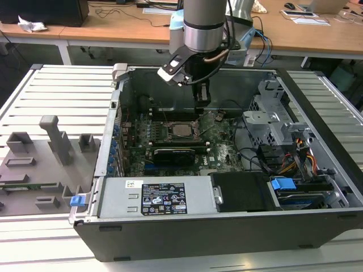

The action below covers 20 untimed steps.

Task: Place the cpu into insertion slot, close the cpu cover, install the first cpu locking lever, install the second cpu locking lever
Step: 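Close the cpu cover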

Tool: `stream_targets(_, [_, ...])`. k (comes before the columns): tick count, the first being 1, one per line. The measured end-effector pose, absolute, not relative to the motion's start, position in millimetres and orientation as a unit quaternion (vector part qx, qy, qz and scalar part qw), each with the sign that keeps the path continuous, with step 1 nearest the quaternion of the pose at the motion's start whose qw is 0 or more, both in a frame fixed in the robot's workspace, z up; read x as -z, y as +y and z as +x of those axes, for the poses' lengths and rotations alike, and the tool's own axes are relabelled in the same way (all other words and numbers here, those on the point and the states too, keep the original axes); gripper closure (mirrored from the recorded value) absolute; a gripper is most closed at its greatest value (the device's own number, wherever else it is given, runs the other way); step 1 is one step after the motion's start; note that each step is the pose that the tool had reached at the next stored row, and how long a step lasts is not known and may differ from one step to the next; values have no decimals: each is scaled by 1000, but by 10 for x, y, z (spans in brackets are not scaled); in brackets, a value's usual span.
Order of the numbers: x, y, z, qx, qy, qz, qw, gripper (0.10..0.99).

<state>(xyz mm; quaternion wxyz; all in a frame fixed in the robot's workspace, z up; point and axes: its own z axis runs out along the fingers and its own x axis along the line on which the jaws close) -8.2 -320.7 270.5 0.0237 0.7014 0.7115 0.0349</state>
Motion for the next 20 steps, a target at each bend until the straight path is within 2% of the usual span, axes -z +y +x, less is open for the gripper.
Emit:
stream_targets(2, [-2695, -3207, 135, -20, 712, 702, 9, 980])
stream_targets(20, [-2621, -3205, 405, -19, 715, 698, 8, 980])
